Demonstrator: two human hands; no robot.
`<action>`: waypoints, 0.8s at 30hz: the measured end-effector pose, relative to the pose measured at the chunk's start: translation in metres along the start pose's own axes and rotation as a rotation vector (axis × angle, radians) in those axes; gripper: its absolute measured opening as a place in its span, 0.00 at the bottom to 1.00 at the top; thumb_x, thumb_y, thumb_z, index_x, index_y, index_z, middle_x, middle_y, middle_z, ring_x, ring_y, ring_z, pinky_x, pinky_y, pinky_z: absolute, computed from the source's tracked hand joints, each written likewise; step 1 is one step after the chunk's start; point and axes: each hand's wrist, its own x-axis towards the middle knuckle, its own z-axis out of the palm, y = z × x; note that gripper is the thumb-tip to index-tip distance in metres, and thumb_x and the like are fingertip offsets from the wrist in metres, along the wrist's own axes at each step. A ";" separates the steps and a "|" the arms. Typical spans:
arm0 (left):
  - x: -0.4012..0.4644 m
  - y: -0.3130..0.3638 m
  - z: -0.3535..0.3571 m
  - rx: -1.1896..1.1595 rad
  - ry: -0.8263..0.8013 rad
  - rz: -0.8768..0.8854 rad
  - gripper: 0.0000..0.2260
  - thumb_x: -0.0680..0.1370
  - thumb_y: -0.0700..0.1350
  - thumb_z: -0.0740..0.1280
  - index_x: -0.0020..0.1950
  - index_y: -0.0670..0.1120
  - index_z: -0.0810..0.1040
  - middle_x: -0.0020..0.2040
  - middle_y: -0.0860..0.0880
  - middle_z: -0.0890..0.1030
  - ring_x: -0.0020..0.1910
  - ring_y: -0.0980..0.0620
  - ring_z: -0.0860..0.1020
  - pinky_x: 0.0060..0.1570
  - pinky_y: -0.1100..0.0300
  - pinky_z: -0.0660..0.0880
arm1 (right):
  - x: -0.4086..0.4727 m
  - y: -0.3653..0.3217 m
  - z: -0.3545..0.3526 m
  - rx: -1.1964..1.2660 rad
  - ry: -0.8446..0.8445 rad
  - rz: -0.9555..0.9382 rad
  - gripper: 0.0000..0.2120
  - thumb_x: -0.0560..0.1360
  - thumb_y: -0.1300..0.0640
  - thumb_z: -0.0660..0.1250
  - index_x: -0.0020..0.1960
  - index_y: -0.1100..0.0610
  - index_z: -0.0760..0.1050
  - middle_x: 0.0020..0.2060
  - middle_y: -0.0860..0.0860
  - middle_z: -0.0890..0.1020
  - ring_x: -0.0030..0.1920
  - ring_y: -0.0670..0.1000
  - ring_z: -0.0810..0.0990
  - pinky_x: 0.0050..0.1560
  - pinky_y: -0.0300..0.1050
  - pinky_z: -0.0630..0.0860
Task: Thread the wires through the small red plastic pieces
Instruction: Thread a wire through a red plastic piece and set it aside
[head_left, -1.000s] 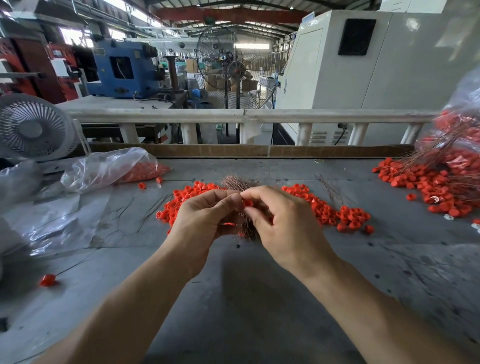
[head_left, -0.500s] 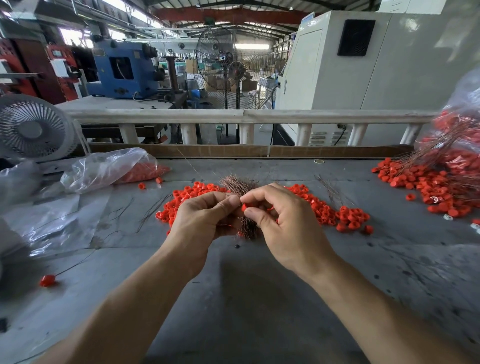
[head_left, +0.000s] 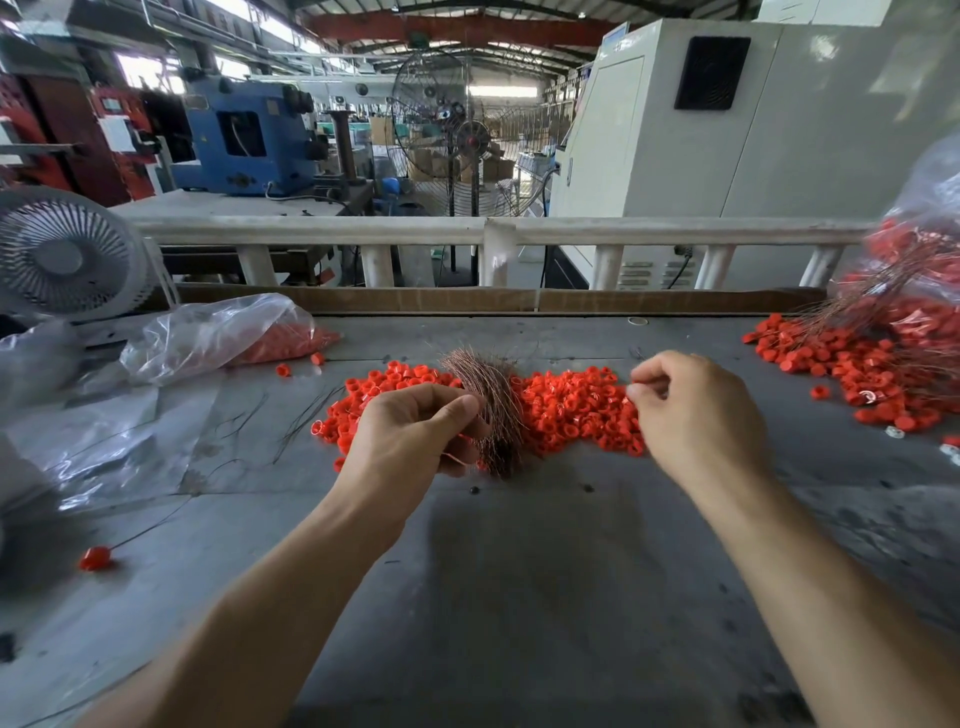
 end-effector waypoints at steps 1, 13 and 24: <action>0.000 0.000 0.000 0.031 0.003 0.009 0.06 0.81 0.40 0.69 0.49 0.42 0.85 0.41 0.44 0.86 0.34 0.50 0.80 0.34 0.60 0.79 | 0.004 0.006 -0.003 -0.046 -0.016 0.042 0.04 0.77 0.55 0.70 0.51 0.51 0.83 0.50 0.52 0.85 0.53 0.59 0.82 0.54 0.53 0.79; 0.002 -0.003 -0.004 0.150 0.028 0.050 0.06 0.81 0.41 0.69 0.48 0.44 0.85 0.40 0.45 0.86 0.34 0.52 0.81 0.36 0.59 0.78 | 0.026 0.046 -0.025 -0.257 -0.167 0.370 0.07 0.73 0.60 0.67 0.44 0.51 0.84 0.49 0.57 0.85 0.54 0.62 0.81 0.59 0.53 0.76; 0.009 -0.014 -0.008 0.380 0.065 0.114 0.05 0.78 0.43 0.73 0.43 0.51 0.85 0.36 0.52 0.85 0.31 0.60 0.78 0.32 0.63 0.76 | 0.016 0.026 -0.018 -0.163 -0.086 0.193 0.08 0.77 0.48 0.68 0.42 0.50 0.82 0.42 0.53 0.86 0.51 0.61 0.82 0.56 0.54 0.77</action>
